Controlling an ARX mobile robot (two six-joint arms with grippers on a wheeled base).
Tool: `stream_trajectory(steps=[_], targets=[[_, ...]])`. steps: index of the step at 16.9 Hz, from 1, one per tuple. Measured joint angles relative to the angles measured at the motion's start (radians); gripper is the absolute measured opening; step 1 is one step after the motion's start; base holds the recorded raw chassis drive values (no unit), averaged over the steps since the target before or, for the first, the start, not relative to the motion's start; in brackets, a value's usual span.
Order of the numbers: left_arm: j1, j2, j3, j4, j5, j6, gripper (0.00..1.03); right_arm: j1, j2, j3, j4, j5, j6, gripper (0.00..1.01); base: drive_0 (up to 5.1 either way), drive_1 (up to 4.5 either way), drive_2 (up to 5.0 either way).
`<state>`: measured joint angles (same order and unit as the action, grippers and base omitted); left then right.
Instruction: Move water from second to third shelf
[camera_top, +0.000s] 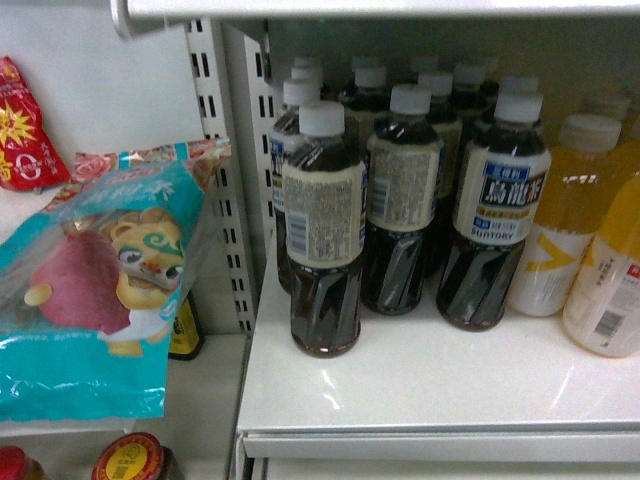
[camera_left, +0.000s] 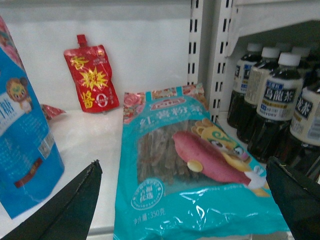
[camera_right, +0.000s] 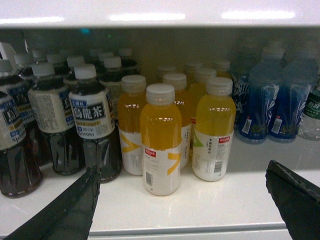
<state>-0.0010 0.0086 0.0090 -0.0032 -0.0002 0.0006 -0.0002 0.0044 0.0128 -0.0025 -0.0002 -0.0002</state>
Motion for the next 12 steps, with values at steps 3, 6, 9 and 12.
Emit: stream_trajectory(steps=[3, 6, 9, 12], targets=[[0.0, 0.0, 0.0, -0.005, 0.0, 0.0, 0.98, 0.0, 0.0, 0.0, -0.006, 0.0, 0.0, 0.98, 0.0, 0.0, 0.0], [0.0, 0.0, 0.0, -0.004, 0.0, 0.0, 0.98, 0.0, 0.0, 0.0, -0.004, 0.0, 0.0, 0.98, 0.0, 0.0, 0.0], [0.0, 0.0, 0.0, -0.002, 0.0, 0.0, 0.98, 0.0, 0.0, 0.0, -0.003, 0.0, 0.0, 0.98, 0.0, 0.0, 0.0], [0.0, 0.0, 0.0, -0.002, 0.0, 0.0, 0.98, 0.0, 0.0, 0.0, -0.003, 0.0, 0.0, 0.98, 0.0, 0.0, 0.0]])
